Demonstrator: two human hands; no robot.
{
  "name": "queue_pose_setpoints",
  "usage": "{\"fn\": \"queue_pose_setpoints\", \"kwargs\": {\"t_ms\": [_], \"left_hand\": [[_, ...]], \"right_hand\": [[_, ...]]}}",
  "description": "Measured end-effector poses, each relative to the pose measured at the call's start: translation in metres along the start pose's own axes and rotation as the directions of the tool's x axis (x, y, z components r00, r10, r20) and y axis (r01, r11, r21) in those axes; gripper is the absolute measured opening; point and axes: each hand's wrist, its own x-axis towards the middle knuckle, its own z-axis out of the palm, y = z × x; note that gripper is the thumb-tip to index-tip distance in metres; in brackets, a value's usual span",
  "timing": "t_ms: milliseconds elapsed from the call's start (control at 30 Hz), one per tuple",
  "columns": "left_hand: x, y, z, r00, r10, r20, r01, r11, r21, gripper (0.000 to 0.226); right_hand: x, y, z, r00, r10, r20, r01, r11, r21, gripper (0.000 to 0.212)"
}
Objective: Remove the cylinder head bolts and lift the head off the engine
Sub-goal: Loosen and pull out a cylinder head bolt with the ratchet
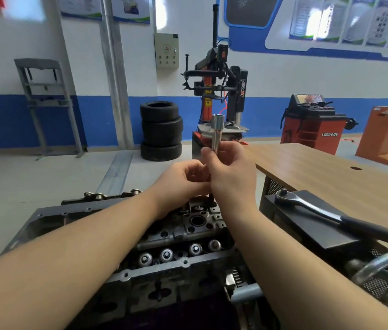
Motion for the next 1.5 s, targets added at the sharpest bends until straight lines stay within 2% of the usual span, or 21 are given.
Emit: {"fn": "queue_pose_setpoints", "kwargs": {"t_ms": [100,233,333,400,467,533,600,633,700,733,800,833,900,967,1033,1100,1133,1200,1267,1367,1500], "left_hand": [[0.001,-0.002,-0.002,0.998,-0.021,0.053,0.027,0.994,-0.103,0.038],[0.001,-0.004,0.000,0.988,-0.011,0.157,0.048,0.971,-0.233,0.031],[0.003,-0.005,0.001,0.987,-0.012,0.159,0.044,0.979,-0.200,0.028],[0.004,-0.005,0.001,0.989,-0.017,0.144,0.043,0.983,-0.179,0.027],[0.005,-0.005,0.003,0.992,-0.019,0.126,0.037,0.988,-0.147,0.023],[0.005,-0.006,0.004,0.995,-0.015,0.098,0.028,0.991,-0.134,0.023],[0.005,-0.008,0.006,0.998,-0.001,0.061,0.008,0.993,-0.118,0.024],[0.005,-0.010,0.006,0.999,0.006,0.047,-0.001,0.995,-0.099,0.024],[0.006,-0.011,0.006,0.999,0.030,0.040,-0.027,0.997,-0.070,0.024],[0.006,-0.011,0.005,0.998,0.037,0.053,-0.034,0.997,-0.067,0.023],[0.006,-0.010,0.004,0.992,0.041,0.118,-0.030,0.995,-0.095,0.021],[0.006,-0.009,0.004,0.986,0.041,0.162,-0.022,0.993,-0.120,0.021],[0.006,-0.007,0.003,0.971,0.042,0.237,0.002,0.983,-0.183,0.027],[0.006,-0.005,0.001,0.962,0.041,0.271,0.022,0.974,-0.224,0.030],[0.005,-0.004,-0.001,0.965,0.041,0.259,0.015,0.977,-0.212,0.028],[0.005,-0.004,0.000,0.976,0.044,0.212,-0.002,0.981,-0.194,0.025],[0.005,-0.005,0.001,0.982,0.043,0.185,-0.008,0.983,-0.184,0.025],[0.006,-0.006,0.005,0.990,0.047,0.132,-0.025,0.986,-0.164,0.025],[0.007,-0.008,0.008,0.995,0.058,0.085,-0.044,0.986,-0.161,0.024],[0.008,-0.011,0.009,0.995,0.087,0.051,-0.078,0.983,-0.165,0.025],[0.010,-0.016,0.009,0.992,0.108,0.060,-0.100,0.987,-0.122,0.026]], "right_hand": [[0.004,0.003,0.003,0.999,-0.017,0.033,0.018,0.999,-0.039,0.008],[0.013,-0.004,-0.011,0.966,0.021,0.258,-0.032,0.999,0.042,0.007],[0.023,-0.021,-0.020,0.946,0.021,0.324,0.011,0.995,-0.095,0.007],[0.040,-0.039,-0.020,0.954,-0.063,0.292,0.153,0.943,-0.296,0.026],[0.066,-0.064,-0.019,0.939,-0.123,0.321,0.296,0.766,-0.571,0.042],[0.090,-0.088,-0.014,0.902,-0.080,0.424,0.411,0.454,-0.790,0.056],[0.103,-0.101,-0.009,0.835,0.011,0.550,0.542,0.148,-0.827,0.052],[0.107,-0.105,-0.006,0.787,0.080,0.612,0.606,0.085,-0.791,0.048],[0.111,-0.115,-0.002,0.701,0.221,0.678,0.673,0.110,-0.731,0.047],[0.111,-0.120,-0.003,0.674,0.275,0.686,0.673,0.157,-0.723,0.046],[0.110,-0.128,-0.007,0.596,0.311,0.740,0.742,0.139,-0.656,0.033],[0.109,-0.130,-0.010,0.559,0.307,0.770,0.791,0.081,-0.606,0.027],[0.108,-0.123,-0.012,0.571,0.289,0.768,0.805,-0.010,-0.594,0.024],[0.108,-0.125,-0.012,0.615,0.267,0.742,0.751,0.089,-0.655,0.032],[0.119,-0.122,-0.011,0.670,0.359,0.650,0.653,0.130,-0.746,0.052],[0.125,-0.128,-0.011,0.737,0.448,0.506,0.513,0.118,-0.850,0.064],[0.126,-0.132,-0.011,0.739,0.508,0.442,0.453,0.109,-0.885,0.067],[0.130,-0.136,-0.010,0.714,0.590,0.377,0.377,0.130,-0.917,0.067],[0.136,-0.135,-0.011,0.654,0.635,0.412,0.372,0.203,-0.906,0.069],[0.139,-0.134,-0.014,0.596,0.619,0.511,0.475,0.241,-0.846,0.069],[0.140,-0.129,-0.018,0.593,0.556,0.582,0.583,0.202,-0.787,0.065]]}}
